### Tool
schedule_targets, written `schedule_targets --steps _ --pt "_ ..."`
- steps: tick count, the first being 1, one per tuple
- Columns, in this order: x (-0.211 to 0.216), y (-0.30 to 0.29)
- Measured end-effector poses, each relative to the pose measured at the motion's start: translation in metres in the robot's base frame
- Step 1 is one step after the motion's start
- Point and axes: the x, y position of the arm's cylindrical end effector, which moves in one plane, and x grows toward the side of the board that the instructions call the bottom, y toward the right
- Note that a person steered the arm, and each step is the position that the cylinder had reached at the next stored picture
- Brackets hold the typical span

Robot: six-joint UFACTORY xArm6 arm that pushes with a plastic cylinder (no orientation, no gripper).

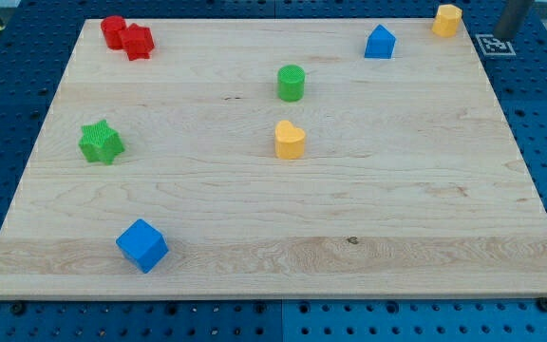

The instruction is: Slide yellow hexagon towards blue triangle

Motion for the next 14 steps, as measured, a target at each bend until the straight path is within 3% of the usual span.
schedule_targets --steps 2,14 --pt "-0.044 0.0" --pt "-0.041 -0.116"
